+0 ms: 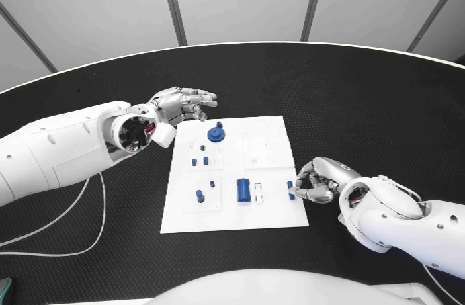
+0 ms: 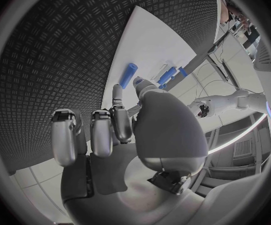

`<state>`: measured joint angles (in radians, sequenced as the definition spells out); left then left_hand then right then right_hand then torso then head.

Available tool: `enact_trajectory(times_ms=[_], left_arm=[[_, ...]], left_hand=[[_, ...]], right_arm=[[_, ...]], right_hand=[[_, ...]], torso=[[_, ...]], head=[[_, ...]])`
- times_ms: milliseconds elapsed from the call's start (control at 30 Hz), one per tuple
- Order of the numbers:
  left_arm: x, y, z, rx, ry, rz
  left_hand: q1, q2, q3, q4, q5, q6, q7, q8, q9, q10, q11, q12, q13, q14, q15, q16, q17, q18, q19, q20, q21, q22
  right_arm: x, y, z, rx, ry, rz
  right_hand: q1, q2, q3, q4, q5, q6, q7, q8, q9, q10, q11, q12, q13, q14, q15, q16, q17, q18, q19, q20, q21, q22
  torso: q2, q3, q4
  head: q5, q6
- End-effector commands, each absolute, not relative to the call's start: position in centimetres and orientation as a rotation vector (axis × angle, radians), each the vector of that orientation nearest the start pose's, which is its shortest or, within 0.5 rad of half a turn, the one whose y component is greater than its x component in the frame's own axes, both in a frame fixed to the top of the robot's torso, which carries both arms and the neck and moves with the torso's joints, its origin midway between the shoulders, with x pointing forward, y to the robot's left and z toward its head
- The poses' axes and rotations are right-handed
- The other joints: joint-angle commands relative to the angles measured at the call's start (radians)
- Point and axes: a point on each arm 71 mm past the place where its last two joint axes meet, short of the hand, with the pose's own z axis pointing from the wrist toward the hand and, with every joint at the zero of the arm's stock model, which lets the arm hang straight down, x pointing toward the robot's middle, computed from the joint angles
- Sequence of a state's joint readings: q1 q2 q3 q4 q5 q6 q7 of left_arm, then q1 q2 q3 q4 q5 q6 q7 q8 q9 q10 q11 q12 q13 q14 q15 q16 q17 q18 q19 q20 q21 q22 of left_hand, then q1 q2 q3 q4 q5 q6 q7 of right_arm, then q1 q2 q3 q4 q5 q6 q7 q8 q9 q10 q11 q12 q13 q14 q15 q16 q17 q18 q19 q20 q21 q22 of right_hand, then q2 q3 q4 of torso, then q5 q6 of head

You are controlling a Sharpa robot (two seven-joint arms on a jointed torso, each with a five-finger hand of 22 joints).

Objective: Assemble the parts on the task board

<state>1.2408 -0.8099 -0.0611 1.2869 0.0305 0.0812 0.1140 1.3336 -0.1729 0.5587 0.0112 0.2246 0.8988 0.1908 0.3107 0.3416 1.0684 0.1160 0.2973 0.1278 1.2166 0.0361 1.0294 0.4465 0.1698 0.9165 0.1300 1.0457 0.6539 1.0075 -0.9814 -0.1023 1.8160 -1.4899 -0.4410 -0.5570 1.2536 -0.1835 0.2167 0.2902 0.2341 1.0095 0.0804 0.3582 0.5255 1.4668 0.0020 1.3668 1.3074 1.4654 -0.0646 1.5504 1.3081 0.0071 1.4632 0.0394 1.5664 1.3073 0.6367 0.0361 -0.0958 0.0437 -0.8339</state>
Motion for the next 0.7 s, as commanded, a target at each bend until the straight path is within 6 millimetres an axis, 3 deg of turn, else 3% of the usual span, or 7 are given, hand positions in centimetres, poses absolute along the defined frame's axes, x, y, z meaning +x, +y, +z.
enact_trajectory(times_ms=[33,433,567,700], left_arm=[[52.3,24.6,-19.5,-1.200,1.764,-1.566],[52.2,24.7,-19.5,-1.201,1.763,-1.565],[52.2,24.7,-19.5,-1.202,1.763,-1.564],[52.1,24.7,-19.5,-1.202,1.763,-1.564]], left_hand=[[0.003,0.006,-0.002,0.005,0.003,-0.004,0.000,0.002,0.001,-0.008,0.001,0.007,0.001,-0.009,0.000,0.003,-0.001,0.015,0.000,0.002,-0.005,-0.001],[0.004,0.007,-0.003,0.007,0.003,-0.005,0.000,0.002,0.002,-0.010,0.001,0.009,0.002,-0.010,0.001,0.005,-0.002,0.015,0.000,0.002,-0.006,-0.002],[0.004,0.007,-0.003,0.007,0.003,-0.005,0.000,0.002,0.002,-0.010,0.001,0.009,0.002,-0.010,0.001,0.005,-0.002,0.015,0.000,0.002,-0.006,-0.002],[0.004,0.007,-0.003,0.007,0.003,-0.005,0.000,0.002,0.002,-0.010,0.001,0.009,0.002,-0.010,0.001,0.005,-0.002,0.015,0.000,0.002,-0.006,-0.002]], right_arm=[[38.4,-20.7,-26.4,0.165,1.909,0.424],[38.9,-20.3,-27.0,0.153,1.924,0.417],[39.0,-20.2,-27.3,0.148,1.936,0.408],[39.1,-20.1,-27.7,0.142,1.951,0.398]], right_hand=[[-0.007,0.002,-0.007,0.000,0.001,0.008,-0.002,-0.001,0.002,0.019,0.000,-0.005,0.154,0.097,0.002,-0.001,0.228,-0.007,0.107,0.004,0.003,0.263],[0.007,0.006,-0.005,-0.004,0.013,0.012,-0.006,0.004,0.009,0.019,-0.004,-0.005,0.154,0.097,-0.001,-0.001,0.228,-0.007,0.107,0.003,0.004,0.263],[0.033,0.011,0.006,-0.009,0.021,0.010,-0.008,0.005,0.016,0.019,-0.006,-0.006,0.154,0.097,-0.003,-0.001,0.228,-0.007,0.108,0.000,0.004,0.263],[0.065,0.011,0.028,-0.012,0.060,0.007,-0.010,0.006,0.025,0.017,-0.008,-0.009,0.153,0.097,-0.005,-0.002,0.227,-0.007,0.107,-0.002,0.002,0.263]], torso=[[-0.001,0.0001,-0.0009],[-0.001,0.0016,-0.0022],[-0.001,0.0009,-0.0020],[-0.001,0.0022,-0.0017]], head=[[0.003,-0.002],[0.007,-0.004],[0.014,-0.007],[0.014,-0.009]])
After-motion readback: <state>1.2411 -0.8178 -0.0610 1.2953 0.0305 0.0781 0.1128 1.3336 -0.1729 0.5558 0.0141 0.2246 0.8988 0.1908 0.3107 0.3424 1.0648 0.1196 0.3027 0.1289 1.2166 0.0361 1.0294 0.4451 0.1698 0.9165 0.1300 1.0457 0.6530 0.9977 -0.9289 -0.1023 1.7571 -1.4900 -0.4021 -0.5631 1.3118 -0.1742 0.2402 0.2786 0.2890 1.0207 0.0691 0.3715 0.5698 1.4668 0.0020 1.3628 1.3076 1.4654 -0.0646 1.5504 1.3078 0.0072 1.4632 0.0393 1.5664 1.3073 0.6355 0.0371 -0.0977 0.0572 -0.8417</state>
